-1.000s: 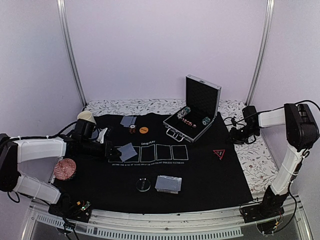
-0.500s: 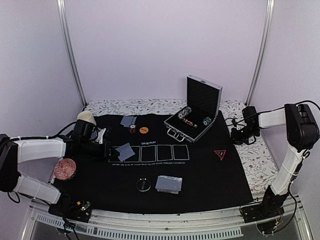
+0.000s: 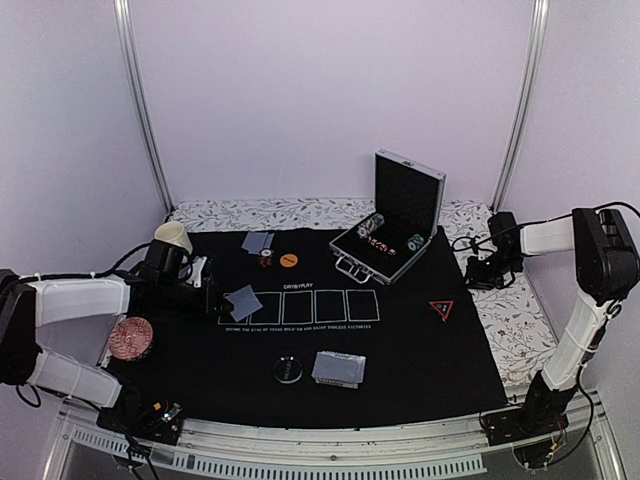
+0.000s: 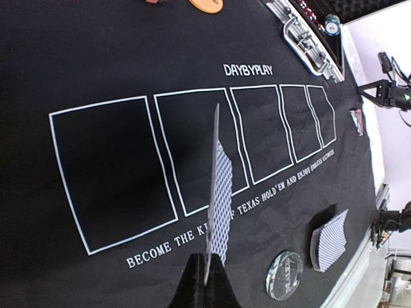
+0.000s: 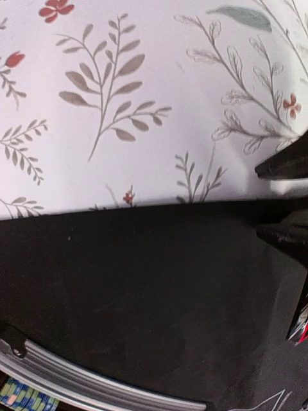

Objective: Distribute texas hold em gaming equipment
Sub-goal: Adjust the poker table mat at the center of the board, then flop the poker card into the community card area.

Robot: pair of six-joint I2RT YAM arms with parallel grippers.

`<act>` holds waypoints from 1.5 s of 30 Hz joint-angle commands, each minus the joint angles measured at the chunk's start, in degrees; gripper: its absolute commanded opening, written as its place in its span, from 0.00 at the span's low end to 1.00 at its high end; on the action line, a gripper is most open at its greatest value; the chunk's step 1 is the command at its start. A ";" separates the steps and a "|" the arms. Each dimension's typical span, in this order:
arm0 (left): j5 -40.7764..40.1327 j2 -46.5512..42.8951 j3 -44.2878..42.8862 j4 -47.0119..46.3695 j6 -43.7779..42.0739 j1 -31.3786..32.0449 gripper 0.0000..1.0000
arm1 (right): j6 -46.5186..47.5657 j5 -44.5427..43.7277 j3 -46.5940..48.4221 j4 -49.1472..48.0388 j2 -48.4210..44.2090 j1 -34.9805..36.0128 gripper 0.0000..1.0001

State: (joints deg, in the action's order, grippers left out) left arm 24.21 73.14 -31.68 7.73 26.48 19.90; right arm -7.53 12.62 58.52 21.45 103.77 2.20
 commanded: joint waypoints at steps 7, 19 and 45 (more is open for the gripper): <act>-2.38 -2.05 -0.92 1.38 0.60 -1.23 0.00 | -0.12 -5.33 0.49 4.30 -8.67 -1.34 0.44; -13.70 -2.75 -10.52 13.90 -5.98 -1.09 0.00 | 1.24 3.93 1.39 8.09 -17.90 0.94 0.55; -46.63 10.55 -32.12 33.30 -24.07 14.52 0.00 | 4.96 16.73 -0.43 9.53 -31.08 0.97 0.63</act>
State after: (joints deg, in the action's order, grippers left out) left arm -18.83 82.02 -61.45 37.76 4.64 33.50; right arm -3.55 29.06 58.54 30.17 74.28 2.98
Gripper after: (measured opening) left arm 0.006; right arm 0.628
